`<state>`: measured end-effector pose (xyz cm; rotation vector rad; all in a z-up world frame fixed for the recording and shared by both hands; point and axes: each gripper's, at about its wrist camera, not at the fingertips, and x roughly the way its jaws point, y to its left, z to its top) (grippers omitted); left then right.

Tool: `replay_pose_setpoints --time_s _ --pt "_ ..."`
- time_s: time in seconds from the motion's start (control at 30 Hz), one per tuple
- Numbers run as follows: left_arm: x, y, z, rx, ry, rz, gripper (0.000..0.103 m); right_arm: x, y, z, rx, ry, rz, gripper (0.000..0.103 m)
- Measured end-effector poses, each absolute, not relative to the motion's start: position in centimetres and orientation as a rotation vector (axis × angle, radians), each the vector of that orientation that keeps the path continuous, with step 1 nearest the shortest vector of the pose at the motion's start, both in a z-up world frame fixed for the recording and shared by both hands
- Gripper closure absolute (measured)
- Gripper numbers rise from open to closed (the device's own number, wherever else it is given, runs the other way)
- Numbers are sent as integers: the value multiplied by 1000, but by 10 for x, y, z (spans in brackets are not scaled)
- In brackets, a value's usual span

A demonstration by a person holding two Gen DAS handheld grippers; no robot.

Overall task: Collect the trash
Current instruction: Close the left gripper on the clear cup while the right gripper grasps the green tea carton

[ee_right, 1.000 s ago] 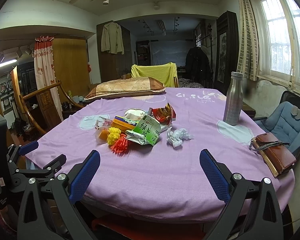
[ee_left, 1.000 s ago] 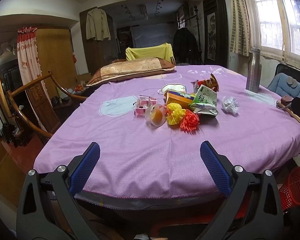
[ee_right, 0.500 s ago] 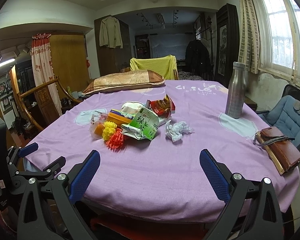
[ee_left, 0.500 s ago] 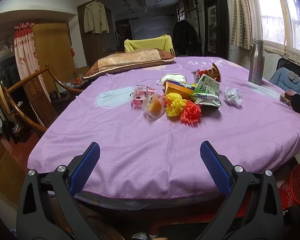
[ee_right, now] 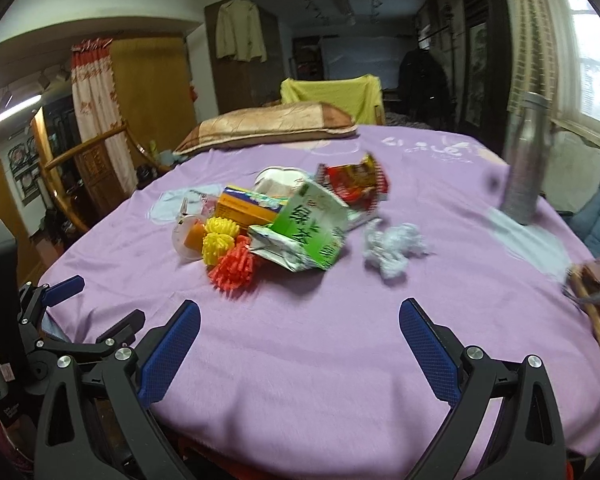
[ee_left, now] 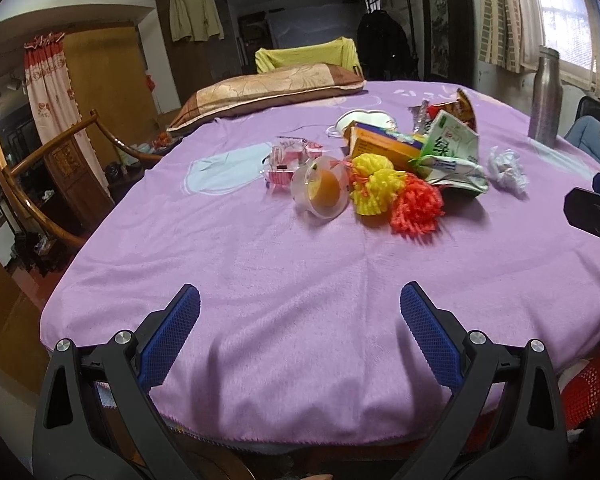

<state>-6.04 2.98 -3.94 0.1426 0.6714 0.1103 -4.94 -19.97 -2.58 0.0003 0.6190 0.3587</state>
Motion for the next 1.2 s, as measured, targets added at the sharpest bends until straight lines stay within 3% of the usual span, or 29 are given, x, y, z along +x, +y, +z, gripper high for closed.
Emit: replay_pose_setpoints --time_s 0.33,0.6,0.83,1.2 --pt "-31 64 -46 103 711 183 7 25 -149 -27 -23 668 439 6" --pt "-10 72 -44 25 761 99 7 64 -169 -53 -54 779 287 6" --pt "25 53 -39 51 793 -23 7 50 -251 -37 115 689 155 6" --pt "94 63 -48 104 915 15 6 34 -252 -31 177 664 263 6"
